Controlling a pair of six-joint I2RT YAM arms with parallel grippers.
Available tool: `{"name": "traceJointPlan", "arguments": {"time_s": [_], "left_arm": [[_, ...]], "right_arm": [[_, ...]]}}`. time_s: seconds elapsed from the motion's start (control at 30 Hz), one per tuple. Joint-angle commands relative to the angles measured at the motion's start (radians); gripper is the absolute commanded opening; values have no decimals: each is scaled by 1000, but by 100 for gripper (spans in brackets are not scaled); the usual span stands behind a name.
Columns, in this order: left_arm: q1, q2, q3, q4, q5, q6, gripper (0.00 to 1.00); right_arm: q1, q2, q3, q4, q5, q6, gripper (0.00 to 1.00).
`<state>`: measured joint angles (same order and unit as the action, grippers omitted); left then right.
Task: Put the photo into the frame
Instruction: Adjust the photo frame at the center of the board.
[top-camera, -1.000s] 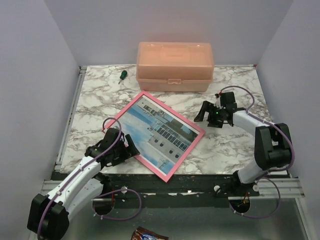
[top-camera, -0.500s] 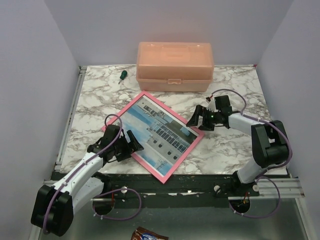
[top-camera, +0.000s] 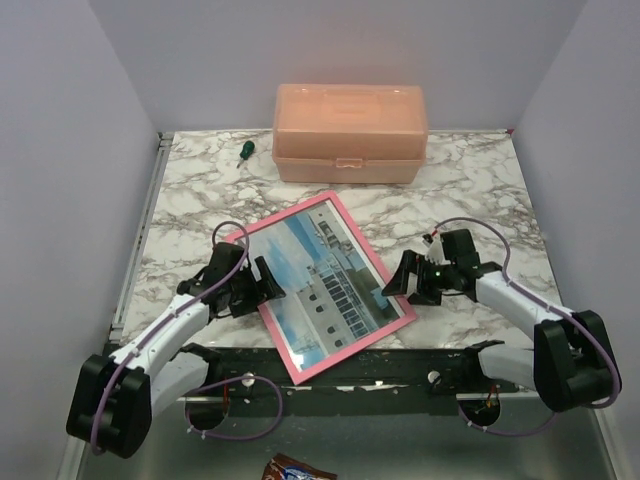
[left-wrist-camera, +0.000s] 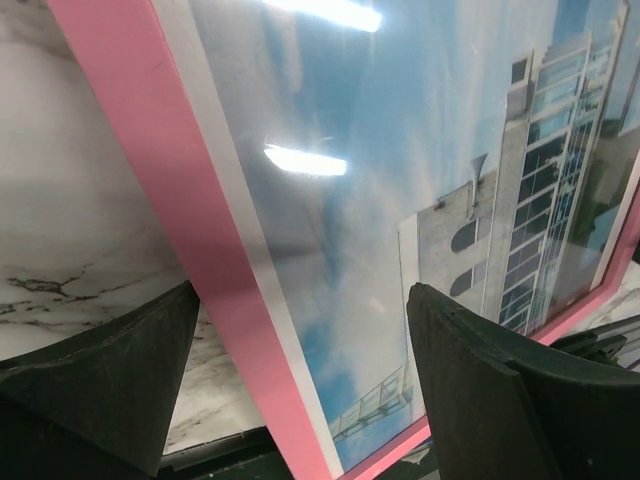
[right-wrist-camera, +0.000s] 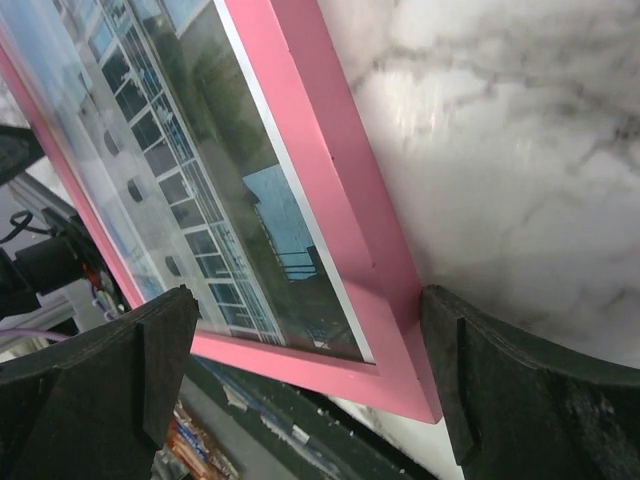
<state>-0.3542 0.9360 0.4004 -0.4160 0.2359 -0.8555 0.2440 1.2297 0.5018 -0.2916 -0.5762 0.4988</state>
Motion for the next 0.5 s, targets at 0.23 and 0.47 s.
{"name": "traceJointPlan", "arguments": {"time_s": [0.23,0.47], "left_arm": [[-100,366,307,130,133,56,85],[-225,609,549,89,121,74,86]], "right_arm": [[70,-82,-86,-69,-159,151,99],[114,-104,-74,-78,-163,173,99]]}}
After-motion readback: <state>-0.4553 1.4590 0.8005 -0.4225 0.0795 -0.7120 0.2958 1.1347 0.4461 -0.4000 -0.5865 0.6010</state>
